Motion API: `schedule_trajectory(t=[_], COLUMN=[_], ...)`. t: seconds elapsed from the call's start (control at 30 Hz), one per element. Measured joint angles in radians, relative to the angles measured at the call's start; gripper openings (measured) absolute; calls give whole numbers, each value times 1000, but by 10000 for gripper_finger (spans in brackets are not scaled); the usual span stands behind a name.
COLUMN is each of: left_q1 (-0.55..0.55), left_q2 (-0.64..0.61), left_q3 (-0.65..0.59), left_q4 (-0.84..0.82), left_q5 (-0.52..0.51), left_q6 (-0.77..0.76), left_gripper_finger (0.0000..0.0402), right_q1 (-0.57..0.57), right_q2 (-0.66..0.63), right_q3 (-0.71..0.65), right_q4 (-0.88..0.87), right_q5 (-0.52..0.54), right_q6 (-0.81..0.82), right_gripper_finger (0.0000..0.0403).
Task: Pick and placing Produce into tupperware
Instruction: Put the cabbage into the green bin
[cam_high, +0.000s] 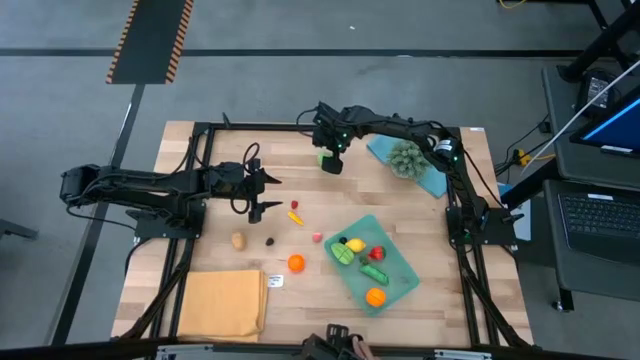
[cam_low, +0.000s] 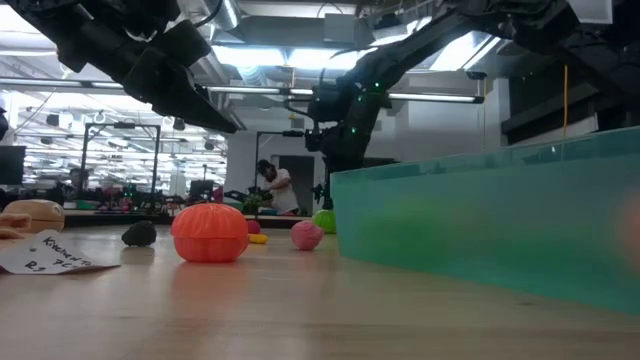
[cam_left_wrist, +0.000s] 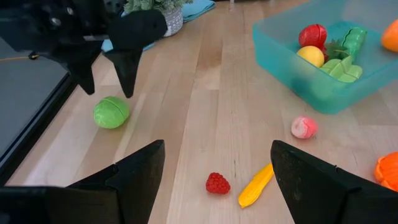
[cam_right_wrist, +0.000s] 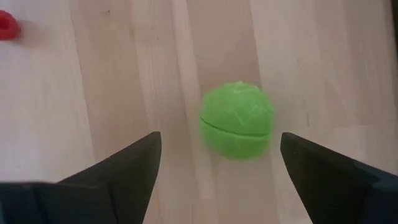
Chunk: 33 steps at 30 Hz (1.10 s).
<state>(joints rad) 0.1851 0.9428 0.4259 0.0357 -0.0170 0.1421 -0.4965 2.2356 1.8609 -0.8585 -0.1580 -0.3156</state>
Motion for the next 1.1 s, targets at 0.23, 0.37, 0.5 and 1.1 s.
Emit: schedule_trajectory(t=[0.23,0.37,0.5,1.1], left_q1=[0,0,0,0], left_q2=[0,0,0,0], left_q3=[0,0,0,0], left_q4=[0,1,1,1], left_q5=[0,0,0,0], left_q6=[0,0,0,0], left_gripper_finger=[286,286,286,286], right_q1=[0,0,0,0], right_q2=[0,0,7,74], right_q3=[-36,-36,-36,-36], right_q4=[53,71,84,135], right_q5=[-2,-2,-2,-1], right_q6=[1,1,1,28], right_gripper_finger=[329,329,329,329])
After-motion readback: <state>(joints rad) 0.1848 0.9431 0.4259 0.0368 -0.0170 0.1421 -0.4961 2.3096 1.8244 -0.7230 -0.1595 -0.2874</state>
